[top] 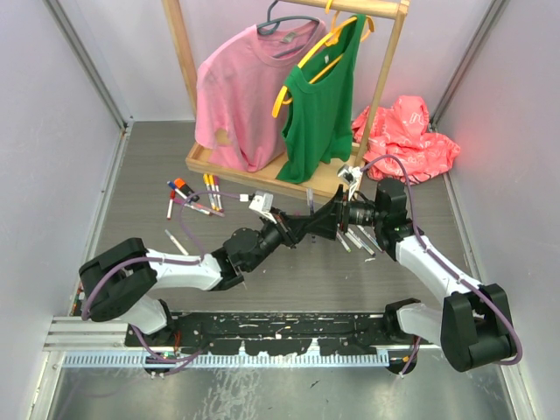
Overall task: Open the pen caps
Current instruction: Pick up the pen from the center of the board, then open the pen cap from the pen.
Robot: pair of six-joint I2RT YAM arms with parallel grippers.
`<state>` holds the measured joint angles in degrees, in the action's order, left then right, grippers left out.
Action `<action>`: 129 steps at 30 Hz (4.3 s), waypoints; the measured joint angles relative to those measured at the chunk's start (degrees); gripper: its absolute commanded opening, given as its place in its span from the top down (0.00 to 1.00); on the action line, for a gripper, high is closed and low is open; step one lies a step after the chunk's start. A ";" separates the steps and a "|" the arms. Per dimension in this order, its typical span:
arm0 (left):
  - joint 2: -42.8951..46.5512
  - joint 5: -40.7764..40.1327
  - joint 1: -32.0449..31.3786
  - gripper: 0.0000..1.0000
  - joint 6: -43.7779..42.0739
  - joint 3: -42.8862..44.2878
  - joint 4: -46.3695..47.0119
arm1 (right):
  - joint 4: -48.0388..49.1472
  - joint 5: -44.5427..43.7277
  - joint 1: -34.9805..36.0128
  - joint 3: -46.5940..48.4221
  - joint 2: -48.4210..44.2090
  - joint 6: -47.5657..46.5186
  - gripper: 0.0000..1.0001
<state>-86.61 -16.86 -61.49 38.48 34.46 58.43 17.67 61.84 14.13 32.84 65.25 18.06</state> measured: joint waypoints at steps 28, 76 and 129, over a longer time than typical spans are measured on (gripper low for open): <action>4.13 0.31 -0.15 1.00 -2.91 -0.26 1.81 | -5.77 4.33 0.39 1.14 1.29 -4.96 0.30; 3.56 34.86 17.16 0.53 13.38 8.41 1.31 | -11.17 12.02 -1.75 4.59 1.14 -9.42 0.99; -3.10 38.71 17.27 1.00 14.34 11.47 -1.29 | -11.61 12.24 -4.44 6.82 1.31 -6.19 0.90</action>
<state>-89.71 21.85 -44.23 52.82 45.93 57.14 6.07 74.08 9.69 39.66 66.57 11.88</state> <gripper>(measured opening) 0.054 0.308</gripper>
